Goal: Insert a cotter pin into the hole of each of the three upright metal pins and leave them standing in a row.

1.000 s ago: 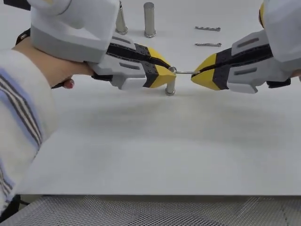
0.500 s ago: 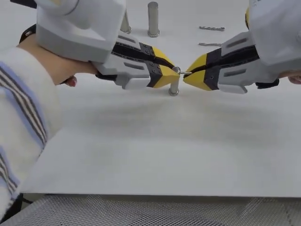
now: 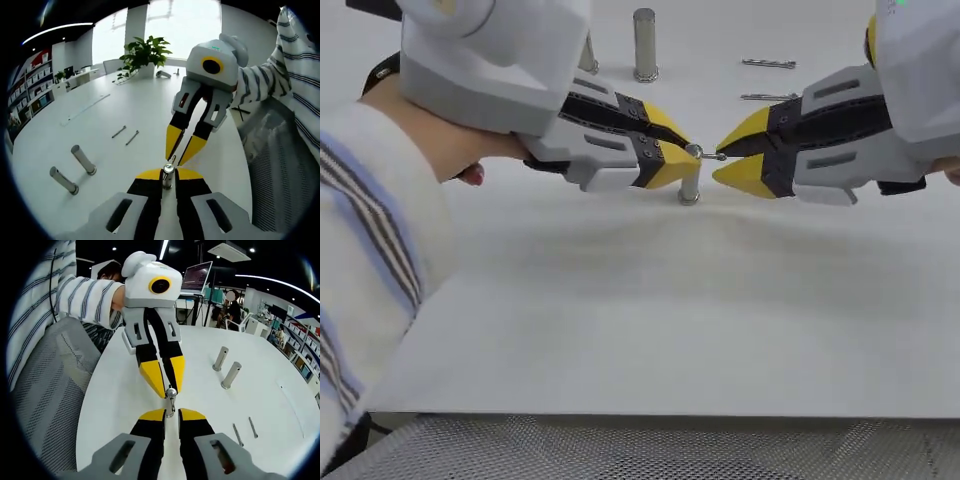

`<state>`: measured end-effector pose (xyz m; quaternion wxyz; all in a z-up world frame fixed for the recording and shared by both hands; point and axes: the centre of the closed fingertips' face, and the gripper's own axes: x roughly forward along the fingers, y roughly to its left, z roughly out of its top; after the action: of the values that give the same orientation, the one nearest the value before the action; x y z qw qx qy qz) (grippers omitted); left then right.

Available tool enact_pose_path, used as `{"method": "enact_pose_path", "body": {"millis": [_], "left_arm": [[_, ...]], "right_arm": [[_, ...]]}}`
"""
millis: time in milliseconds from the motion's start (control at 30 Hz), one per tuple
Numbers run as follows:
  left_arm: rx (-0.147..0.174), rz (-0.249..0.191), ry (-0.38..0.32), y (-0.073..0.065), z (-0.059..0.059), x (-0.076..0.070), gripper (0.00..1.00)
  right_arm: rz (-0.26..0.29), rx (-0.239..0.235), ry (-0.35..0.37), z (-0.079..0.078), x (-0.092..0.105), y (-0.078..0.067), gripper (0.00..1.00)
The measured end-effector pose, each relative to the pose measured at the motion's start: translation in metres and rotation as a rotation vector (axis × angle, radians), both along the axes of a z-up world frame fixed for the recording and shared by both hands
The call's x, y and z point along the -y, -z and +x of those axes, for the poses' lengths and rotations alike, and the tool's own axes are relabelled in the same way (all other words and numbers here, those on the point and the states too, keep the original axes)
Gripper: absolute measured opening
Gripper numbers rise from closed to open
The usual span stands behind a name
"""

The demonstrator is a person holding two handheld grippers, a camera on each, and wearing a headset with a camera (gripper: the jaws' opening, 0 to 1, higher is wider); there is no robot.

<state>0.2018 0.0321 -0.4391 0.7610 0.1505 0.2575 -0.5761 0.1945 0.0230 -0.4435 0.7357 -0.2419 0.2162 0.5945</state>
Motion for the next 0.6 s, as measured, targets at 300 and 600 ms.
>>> {"method": "enact_pose_path", "body": {"millis": [300,600], "left_arm": [[0.009,0.016,0.003,-0.0017,-0.0007,-0.0003,0.05],[0.012,0.025,0.006,-0.0043,-0.0008,-0.0015,0.05]], "right_arm": [[0.004,0.005,0.006,0.0042,-0.0019,0.0025,0.00],[0.007,0.020,0.003,0.0063,-0.0086,-0.0001,0.00]]}}
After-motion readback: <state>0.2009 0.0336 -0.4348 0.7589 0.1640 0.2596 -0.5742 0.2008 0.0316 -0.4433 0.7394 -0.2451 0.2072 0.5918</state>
